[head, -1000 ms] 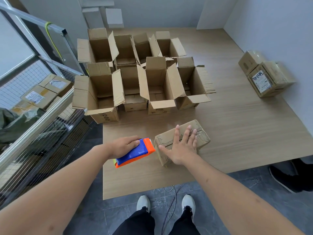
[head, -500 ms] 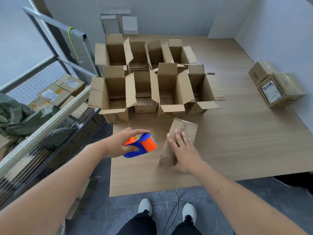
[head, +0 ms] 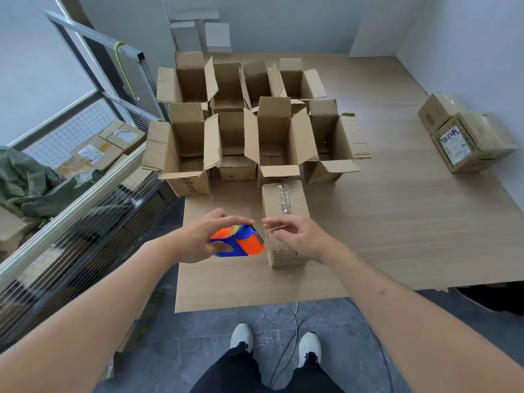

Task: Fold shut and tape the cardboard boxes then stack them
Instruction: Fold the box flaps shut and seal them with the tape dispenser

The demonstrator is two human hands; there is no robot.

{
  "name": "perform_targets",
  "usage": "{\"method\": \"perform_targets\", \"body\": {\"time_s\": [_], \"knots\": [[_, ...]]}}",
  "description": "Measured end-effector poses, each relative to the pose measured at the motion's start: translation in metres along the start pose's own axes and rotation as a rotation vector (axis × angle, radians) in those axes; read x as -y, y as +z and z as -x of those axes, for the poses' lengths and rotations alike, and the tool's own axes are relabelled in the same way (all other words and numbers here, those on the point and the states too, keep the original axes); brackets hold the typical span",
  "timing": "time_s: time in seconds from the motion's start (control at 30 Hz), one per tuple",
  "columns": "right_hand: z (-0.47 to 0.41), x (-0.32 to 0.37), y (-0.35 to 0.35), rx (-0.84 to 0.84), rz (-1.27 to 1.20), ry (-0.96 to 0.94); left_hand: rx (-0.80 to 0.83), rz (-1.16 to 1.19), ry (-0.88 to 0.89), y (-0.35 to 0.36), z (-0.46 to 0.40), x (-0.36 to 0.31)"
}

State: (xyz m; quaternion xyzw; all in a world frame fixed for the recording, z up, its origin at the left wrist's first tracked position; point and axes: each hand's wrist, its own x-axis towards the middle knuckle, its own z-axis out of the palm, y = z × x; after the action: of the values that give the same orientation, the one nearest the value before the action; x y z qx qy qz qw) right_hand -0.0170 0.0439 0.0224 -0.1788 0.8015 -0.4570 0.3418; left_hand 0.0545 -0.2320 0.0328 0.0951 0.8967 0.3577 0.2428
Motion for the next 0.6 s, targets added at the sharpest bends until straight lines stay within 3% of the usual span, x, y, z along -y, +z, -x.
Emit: {"method": "perform_targets", "body": {"time_s": [0.27, 0.47, 0.6], "knots": [[0.021, -0.01, 0.008, -0.248, -0.168, -0.08, 0.021, -0.045, 0.014, 0.023, -0.008, -0.035], [0.035, -0.031, 0.007, -0.423, -0.155, -0.017, -0.033, -0.178, 0.104, 0.05, -0.002, -0.052], [0.054, -0.055, -0.007, -0.527, -0.148, 0.077, -0.032, -0.185, 0.048, 0.053, 0.014, -0.031]]}}
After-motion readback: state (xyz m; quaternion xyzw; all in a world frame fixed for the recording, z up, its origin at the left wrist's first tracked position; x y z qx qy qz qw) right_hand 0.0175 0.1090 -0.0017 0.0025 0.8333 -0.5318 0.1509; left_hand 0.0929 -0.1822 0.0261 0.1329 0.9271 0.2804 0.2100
